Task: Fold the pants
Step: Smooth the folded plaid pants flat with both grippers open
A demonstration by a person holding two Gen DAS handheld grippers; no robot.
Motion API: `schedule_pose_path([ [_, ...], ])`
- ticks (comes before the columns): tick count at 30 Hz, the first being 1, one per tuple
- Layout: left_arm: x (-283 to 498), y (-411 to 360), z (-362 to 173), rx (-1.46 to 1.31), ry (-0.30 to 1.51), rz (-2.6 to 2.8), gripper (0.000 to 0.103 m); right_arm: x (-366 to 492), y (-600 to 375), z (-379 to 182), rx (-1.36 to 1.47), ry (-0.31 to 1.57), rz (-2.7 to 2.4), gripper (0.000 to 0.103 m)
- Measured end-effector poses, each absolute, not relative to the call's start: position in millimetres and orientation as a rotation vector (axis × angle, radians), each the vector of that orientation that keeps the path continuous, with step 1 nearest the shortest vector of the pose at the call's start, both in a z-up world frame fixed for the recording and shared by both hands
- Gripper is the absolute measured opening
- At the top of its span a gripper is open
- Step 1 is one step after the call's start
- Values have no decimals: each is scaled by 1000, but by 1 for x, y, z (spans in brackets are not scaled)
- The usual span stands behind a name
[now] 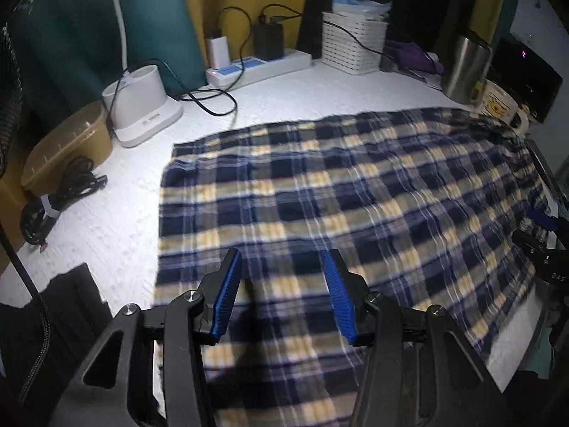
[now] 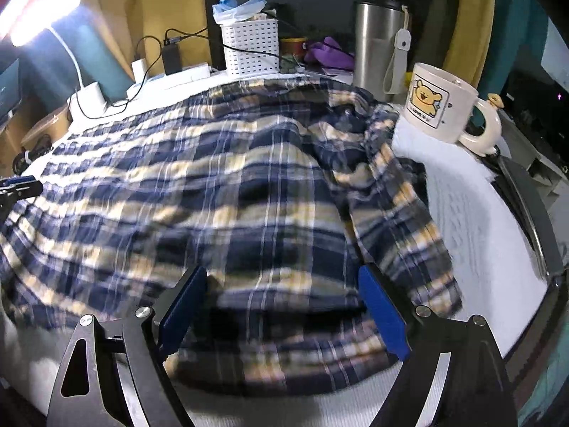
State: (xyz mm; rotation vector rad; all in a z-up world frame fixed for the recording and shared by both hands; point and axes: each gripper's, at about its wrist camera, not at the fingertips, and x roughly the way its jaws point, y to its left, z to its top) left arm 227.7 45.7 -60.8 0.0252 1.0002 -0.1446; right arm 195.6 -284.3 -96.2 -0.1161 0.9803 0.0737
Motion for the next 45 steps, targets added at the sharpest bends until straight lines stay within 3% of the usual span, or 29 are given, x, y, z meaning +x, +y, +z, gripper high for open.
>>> schedule_pose_path([
  [21,181,54,-59,16,983,-131,49,147,-319,-77,24,948,-4,88],
  [45,195,38,-54,68,985,-83,49,210,-346,-87,291,924,133,92],
])
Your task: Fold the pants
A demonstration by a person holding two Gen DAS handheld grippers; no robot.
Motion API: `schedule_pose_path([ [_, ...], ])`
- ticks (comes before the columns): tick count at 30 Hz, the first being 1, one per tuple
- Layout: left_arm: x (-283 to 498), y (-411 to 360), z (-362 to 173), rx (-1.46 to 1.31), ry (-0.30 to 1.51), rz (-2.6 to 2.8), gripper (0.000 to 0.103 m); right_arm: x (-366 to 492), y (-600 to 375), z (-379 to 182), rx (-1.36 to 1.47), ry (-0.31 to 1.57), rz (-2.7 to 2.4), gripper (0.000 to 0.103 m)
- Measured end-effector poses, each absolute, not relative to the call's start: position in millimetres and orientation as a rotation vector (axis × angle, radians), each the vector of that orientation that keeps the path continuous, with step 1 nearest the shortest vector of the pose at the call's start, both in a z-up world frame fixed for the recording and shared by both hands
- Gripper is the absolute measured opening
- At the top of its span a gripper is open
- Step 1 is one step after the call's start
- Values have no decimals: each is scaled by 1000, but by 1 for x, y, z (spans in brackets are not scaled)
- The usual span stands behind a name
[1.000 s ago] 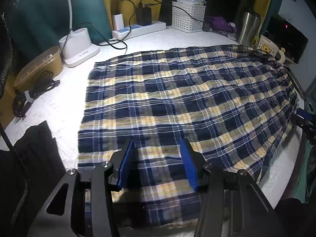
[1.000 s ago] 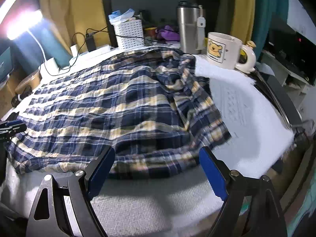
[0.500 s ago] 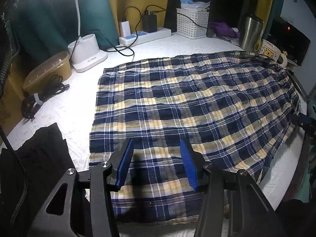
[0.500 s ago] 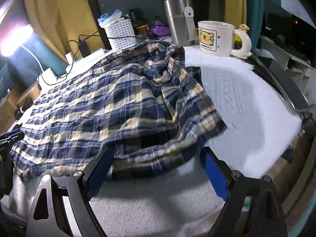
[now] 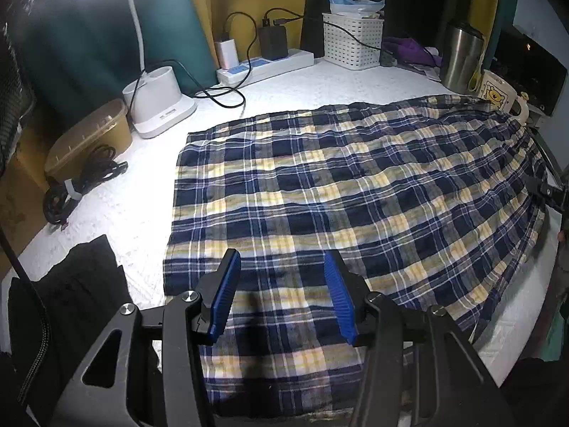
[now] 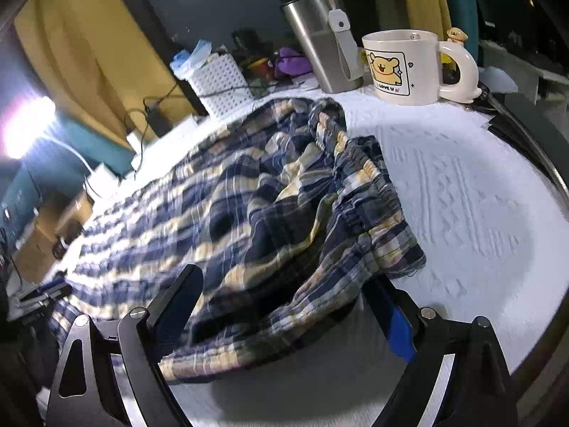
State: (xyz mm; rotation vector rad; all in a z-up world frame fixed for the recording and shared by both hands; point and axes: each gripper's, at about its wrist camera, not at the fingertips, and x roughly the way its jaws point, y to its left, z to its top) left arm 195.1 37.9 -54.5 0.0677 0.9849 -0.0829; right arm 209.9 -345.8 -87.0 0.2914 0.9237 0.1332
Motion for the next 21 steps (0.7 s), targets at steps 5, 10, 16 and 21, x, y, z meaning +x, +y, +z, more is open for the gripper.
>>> schedule_pose_path([
  [5,201,34,-57,79,999,-78,49,215,-355,-88,356,907,130,92],
  [10,205,34,-58,87,1007,-74,49,214,-357,-84,398,928,68,91],
  [16,212,44,-63,76,1014,-67,49,223,-359,-86,391,907,11,91],
  [21,212,56,-61,39,993,-49,49,237,-356,-90,361,893,-14,91],
])
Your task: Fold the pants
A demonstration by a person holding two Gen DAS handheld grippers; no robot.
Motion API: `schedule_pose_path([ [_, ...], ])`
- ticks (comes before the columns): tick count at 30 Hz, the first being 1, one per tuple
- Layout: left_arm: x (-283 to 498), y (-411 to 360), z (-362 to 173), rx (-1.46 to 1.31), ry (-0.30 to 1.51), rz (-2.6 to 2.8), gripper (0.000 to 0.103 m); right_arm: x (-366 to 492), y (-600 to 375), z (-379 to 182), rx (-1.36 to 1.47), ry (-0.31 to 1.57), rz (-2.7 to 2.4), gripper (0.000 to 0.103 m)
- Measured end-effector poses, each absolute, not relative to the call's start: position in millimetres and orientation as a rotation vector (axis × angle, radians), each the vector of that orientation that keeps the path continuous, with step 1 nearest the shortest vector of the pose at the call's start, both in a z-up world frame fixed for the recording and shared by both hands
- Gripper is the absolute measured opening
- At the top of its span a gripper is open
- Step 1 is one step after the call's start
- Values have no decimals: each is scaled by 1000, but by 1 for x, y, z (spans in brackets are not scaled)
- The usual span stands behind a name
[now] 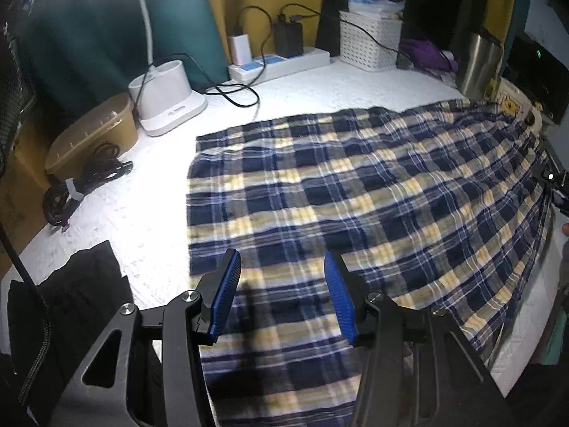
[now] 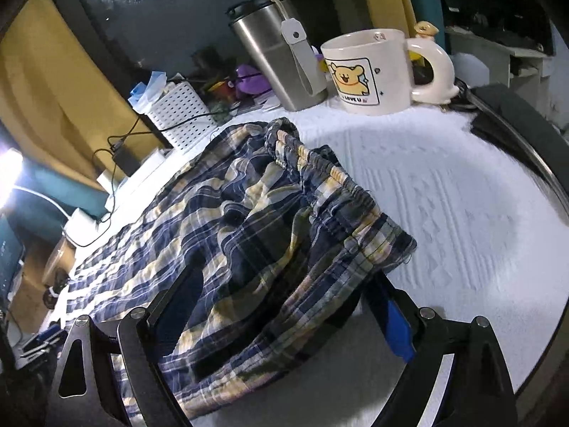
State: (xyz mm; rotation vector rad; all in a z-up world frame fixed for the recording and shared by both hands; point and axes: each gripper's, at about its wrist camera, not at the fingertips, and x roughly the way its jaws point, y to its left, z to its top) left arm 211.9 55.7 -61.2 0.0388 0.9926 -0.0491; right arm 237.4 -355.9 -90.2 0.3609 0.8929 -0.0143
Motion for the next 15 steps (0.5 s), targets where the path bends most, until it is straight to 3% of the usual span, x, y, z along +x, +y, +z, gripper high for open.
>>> schedule_pose_path([
  [4,211,59,-65,37,1003,-40,49,248,-356,-93,384,882,2,89],
  [7,211,60,-66,27,1003,-44,49,252,-363,-94,428,872,16,81],
  [9,212,60,-66,25,1003,-46,49,255,-365,-95,431,882,26,53],
  [11,212,59,-66,22,1000,-44,49,260,-365,-98,431,899,60,48],
  [13,212,58,-65,19,999,-44,49,264,-360,-98,400,917,109,27],
  [15,212,57,-64,20,994,-44,49,266,-355,-102,396,934,137,19],
])
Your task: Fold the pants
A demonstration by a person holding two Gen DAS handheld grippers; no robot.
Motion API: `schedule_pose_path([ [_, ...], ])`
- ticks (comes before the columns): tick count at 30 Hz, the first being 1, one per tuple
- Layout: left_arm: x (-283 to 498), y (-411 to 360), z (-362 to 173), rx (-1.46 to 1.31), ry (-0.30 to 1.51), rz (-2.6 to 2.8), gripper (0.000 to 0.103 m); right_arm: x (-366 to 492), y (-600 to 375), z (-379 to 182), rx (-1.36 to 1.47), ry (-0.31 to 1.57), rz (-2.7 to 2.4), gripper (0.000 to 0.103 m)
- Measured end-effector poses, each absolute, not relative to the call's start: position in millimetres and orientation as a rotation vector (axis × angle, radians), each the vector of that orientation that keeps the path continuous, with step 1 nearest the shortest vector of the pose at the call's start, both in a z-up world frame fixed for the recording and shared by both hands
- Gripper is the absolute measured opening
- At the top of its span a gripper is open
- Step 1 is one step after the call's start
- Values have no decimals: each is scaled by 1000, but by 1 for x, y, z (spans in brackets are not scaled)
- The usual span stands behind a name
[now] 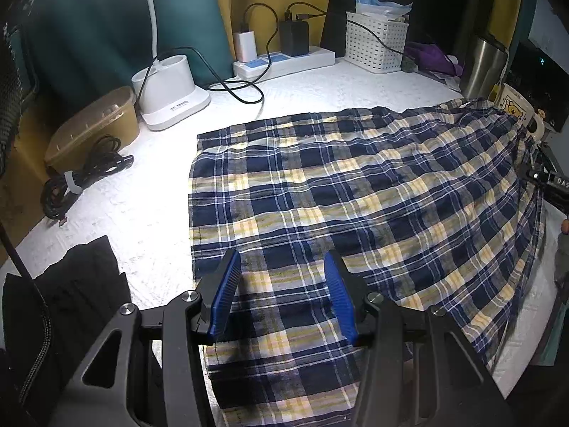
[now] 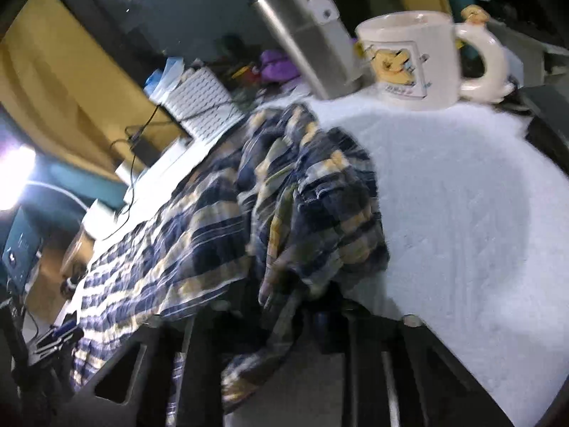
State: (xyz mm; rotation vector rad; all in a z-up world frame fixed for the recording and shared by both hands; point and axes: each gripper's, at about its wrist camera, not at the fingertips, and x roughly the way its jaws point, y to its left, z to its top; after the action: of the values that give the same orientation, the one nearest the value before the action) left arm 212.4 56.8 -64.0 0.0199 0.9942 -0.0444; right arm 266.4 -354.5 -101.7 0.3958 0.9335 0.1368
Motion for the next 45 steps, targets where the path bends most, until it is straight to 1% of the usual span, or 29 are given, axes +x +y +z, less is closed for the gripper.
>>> schedule_pose_path([
  [5,211,59,-58,2,976,-36,49,263,-355,-97,397,912,161,14],
  [8,211,60,-57,-12,972,-36,49,258,-360,-93,384,894,160,12],
  [15,206,52,-52,2,961,-63,49,249,-376,-84,376,863,137,12],
  [26,203,52,-58,-23,986,-81,49,232,-400,-66,363,820,70,11],
  [35,195,63,-69,-55,1011,-86,49,229,-393,-51,349,786,90,9],
  [41,189,72,-87,-89,1049,-90,48,230,-380,-40,322,767,103,9],
  [43,185,68,-87,-47,1024,-95,38,230,-377,-38,316,766,104,9],
  [45,182,69,-86,-51,1016,-108,8,230,-374,-37,310,767,101,9],
])
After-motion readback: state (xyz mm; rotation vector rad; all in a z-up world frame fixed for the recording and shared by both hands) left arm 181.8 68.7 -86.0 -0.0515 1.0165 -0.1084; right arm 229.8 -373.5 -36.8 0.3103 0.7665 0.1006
